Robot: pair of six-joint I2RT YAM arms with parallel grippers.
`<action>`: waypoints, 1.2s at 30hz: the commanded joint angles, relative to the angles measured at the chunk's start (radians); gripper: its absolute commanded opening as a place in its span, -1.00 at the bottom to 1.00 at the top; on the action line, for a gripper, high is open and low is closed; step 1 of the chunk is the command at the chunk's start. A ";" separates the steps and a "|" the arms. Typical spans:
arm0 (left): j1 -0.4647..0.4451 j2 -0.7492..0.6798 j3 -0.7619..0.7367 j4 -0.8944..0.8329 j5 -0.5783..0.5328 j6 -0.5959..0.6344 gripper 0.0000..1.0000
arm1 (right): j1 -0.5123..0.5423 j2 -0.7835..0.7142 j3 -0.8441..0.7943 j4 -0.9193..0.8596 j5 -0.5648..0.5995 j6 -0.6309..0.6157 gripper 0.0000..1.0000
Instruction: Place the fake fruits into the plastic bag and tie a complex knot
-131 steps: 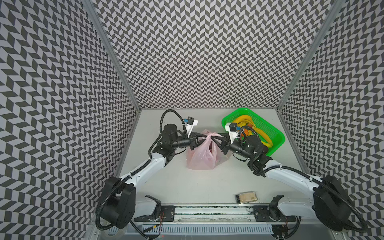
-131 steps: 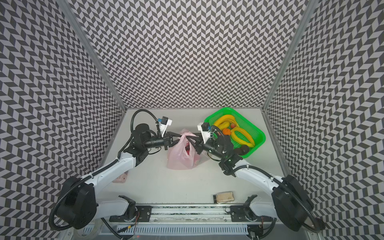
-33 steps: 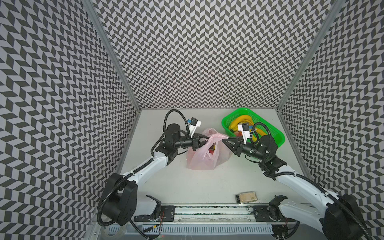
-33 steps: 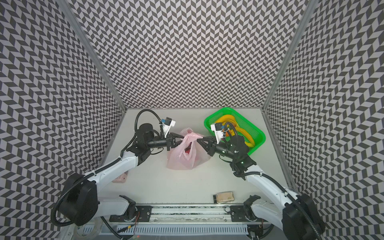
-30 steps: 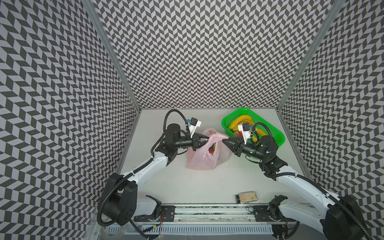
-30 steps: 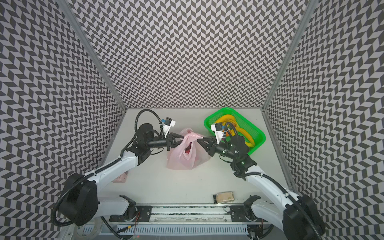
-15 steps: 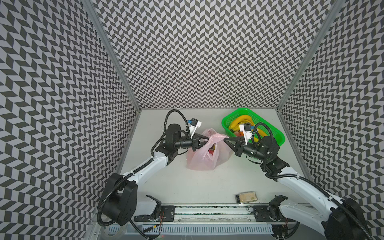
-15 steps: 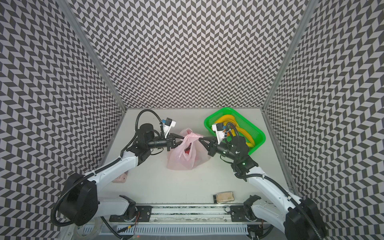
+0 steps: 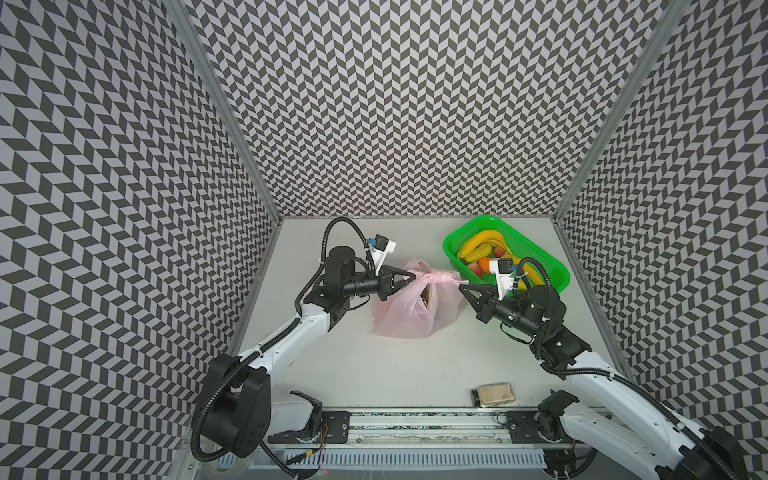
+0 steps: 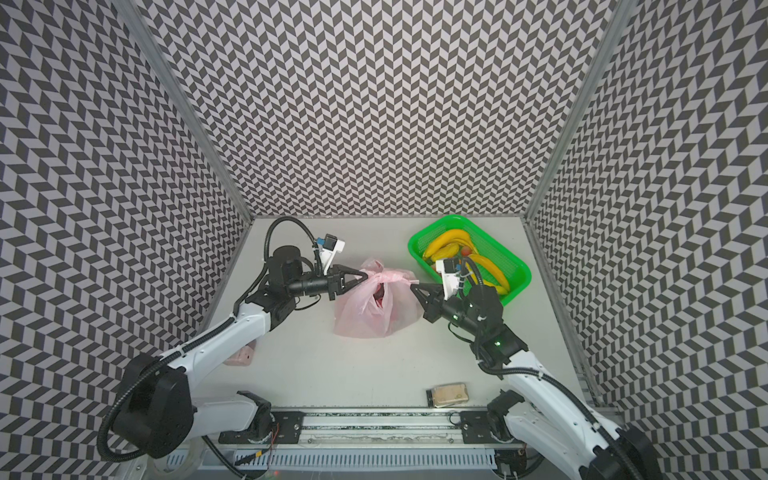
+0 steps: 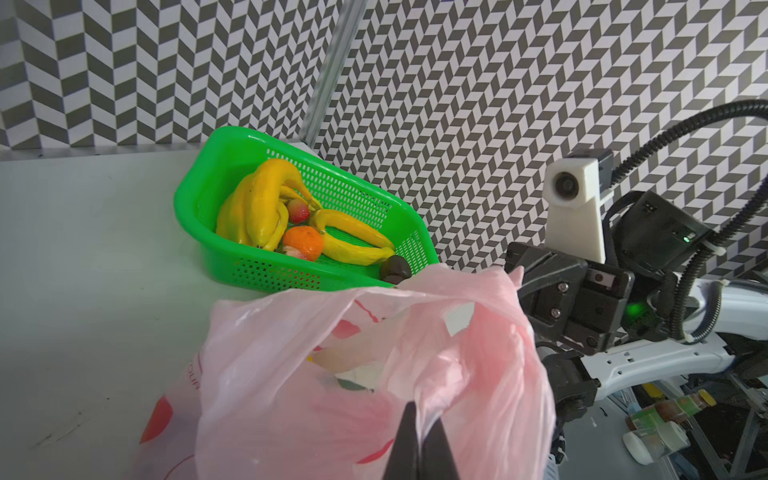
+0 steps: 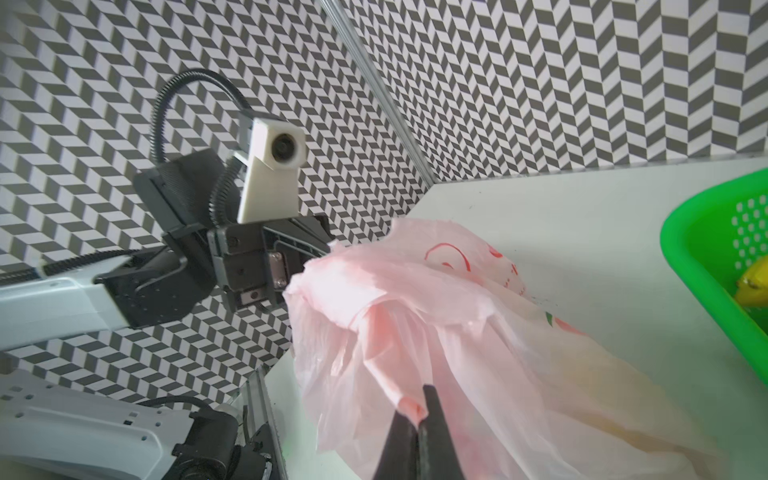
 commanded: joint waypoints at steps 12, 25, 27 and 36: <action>0.015 -0.044 -0.031 -0.077 -0.044 0.067 -1.00 | -0.084 -0.026 -0.002 0.009 -0.268 -0.020 -0.76; 0.008 -0.045 -0.029 -0.057 -0.027 0.060 -1.00 | -0.185 0.107 -0.018 0.271 -0.601 0.245 0.57; 0.006 -0.041 -0.025 -0.058 -0.027 0.060 -1.00 | -0.183 0.139 -0.010 0.282 -0.620 0.258 0.55; -0.002 -0.032 -0.021 -0.053 -0.029 0.057 -1.00 | -0.146 0.218 -0.008 0.397 -0.598 0.332 0.36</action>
